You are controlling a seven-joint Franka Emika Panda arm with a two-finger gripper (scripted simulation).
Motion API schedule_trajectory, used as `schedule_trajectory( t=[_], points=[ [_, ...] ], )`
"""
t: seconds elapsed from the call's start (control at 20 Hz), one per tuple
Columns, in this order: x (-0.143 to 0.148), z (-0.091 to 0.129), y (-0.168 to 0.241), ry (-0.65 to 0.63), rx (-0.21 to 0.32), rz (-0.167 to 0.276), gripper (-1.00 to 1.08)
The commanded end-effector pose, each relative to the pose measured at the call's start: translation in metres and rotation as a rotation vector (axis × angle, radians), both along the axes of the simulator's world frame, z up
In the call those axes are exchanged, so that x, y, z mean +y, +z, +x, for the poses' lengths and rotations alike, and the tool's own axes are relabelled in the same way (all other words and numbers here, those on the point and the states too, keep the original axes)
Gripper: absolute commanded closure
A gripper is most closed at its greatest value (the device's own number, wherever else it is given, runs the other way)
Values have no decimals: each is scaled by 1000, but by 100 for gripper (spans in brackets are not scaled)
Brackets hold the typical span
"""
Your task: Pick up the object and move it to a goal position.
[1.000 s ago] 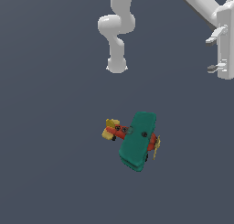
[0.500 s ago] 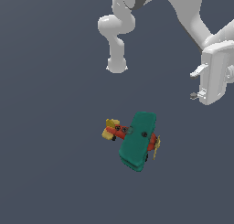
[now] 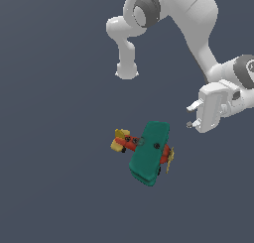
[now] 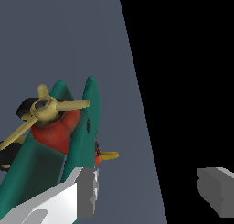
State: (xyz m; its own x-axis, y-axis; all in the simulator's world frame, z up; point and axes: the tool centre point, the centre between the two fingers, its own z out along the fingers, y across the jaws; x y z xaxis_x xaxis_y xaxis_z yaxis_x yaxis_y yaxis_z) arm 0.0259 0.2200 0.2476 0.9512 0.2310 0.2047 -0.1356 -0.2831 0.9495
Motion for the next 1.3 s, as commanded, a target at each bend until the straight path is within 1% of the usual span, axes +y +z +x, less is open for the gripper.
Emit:
schedule_trajectory(
  t=[0.0, 0.3, 0.65, 0.95, 1.25],
  points=[
    [-8, 1, -23, -13, 24, -14, -60],
    [-25, 2, -66, -39, 69, -36, -60],
    [-38, 0, -95, -57, 101, -48, -60],
    [-40, 0, -101, -60, 108, -51, -60],
    [-39, -1, -100, -65, 92, -48, -60]
  ],
)
